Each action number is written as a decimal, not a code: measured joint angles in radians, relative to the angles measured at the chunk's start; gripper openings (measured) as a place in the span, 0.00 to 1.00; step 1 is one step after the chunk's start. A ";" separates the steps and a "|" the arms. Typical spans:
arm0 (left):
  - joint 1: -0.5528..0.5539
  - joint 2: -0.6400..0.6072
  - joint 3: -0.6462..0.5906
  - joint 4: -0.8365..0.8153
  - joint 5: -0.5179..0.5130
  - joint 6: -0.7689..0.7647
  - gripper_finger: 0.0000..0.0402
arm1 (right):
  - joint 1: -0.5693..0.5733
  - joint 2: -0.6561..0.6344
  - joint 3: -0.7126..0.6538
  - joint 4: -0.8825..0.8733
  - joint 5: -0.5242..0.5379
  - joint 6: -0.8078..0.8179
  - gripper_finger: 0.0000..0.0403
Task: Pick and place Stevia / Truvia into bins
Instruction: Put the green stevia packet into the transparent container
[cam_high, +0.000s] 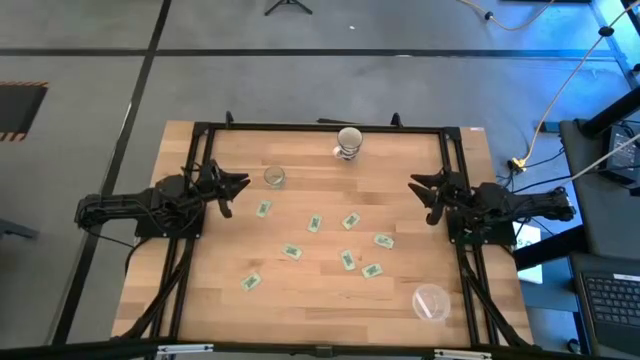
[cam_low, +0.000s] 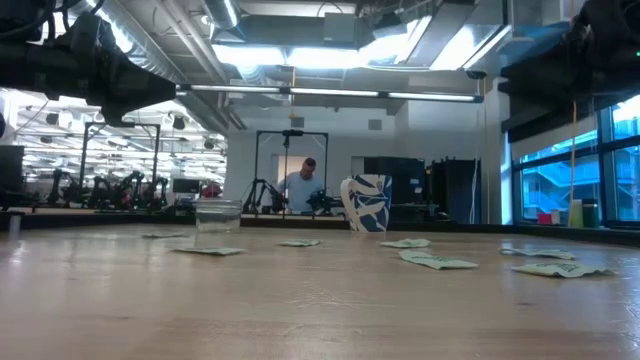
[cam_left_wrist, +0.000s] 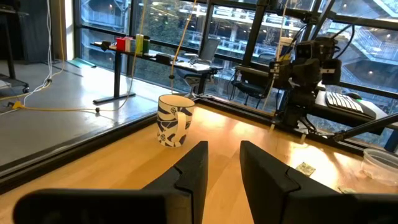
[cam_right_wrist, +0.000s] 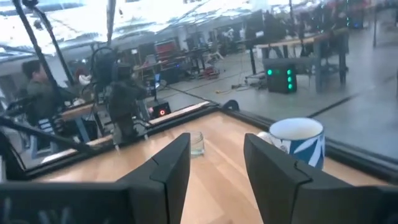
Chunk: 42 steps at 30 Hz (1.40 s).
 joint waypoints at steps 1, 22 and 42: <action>0.000 0.000 0.000 0.000 0.000 0.000 0.22 | 0.000 0.013 0.000 0.008 -0.009 0.005 0.38; 0.000 0.000 0.000 0.000 -0.005 0.072 0.22 | 0.023 1.252 0.792 -0.243 -0.149 -0.198 0.38; 0.000 0.117 0.000 -0.022 0.103 0.121 0.40 | -0.014 1.733 1.193 -0.657 -0.297 0.199 0.38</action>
